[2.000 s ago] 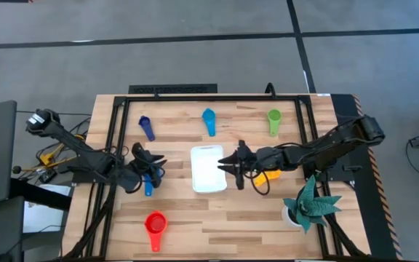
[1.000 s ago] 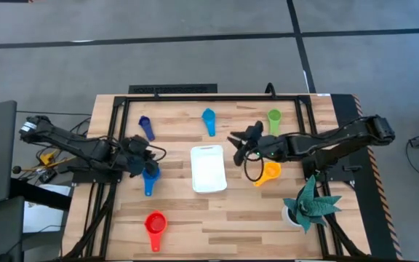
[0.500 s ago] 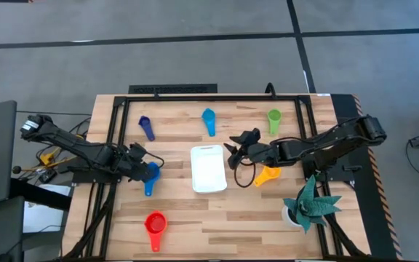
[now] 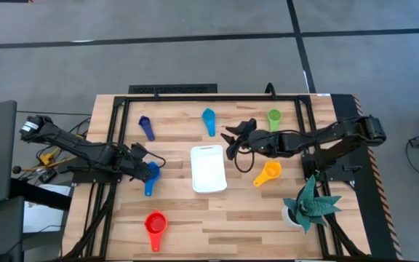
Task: Nest measuring cups in basket
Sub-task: Stack the light blue nest measuring cup into the red nest measuring cup
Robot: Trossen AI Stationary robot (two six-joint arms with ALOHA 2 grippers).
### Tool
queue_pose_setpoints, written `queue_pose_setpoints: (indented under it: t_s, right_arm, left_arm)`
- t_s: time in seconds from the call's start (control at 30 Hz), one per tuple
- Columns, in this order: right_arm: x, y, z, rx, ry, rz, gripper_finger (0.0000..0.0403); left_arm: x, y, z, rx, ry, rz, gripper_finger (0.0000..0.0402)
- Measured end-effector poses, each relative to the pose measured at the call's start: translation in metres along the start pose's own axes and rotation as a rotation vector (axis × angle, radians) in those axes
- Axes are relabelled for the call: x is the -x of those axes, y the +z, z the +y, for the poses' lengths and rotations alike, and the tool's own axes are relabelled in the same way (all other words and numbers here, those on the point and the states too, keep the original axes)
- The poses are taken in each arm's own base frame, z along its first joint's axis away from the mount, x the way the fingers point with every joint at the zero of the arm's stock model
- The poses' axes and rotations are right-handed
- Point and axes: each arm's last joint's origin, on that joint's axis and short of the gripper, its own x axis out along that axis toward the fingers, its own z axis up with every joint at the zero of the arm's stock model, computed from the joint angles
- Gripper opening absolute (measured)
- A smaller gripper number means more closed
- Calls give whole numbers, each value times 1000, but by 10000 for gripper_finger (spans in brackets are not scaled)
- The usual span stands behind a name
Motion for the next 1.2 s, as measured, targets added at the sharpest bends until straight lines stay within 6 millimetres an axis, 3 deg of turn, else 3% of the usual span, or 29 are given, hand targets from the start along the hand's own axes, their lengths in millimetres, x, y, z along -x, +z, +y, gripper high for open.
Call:
queue_pose_setpoints:
  t_s: [0.4, 0.9, 1.2]
  right_arm:
    - [11, -19, 13, 91, 94, 160, 171]
    - [44, -37, 50, 35, 126, 152, 153]
    - [52, -50, 57, 100, 71, 157, 135]
  left_arm:
    - [-14, -1, -9, 24, 73, -27, 141]
    - [-31, -4, -16, -6, 125, 56, 9]
    - [-21, -1, -14, 31, 94, 57, 3]
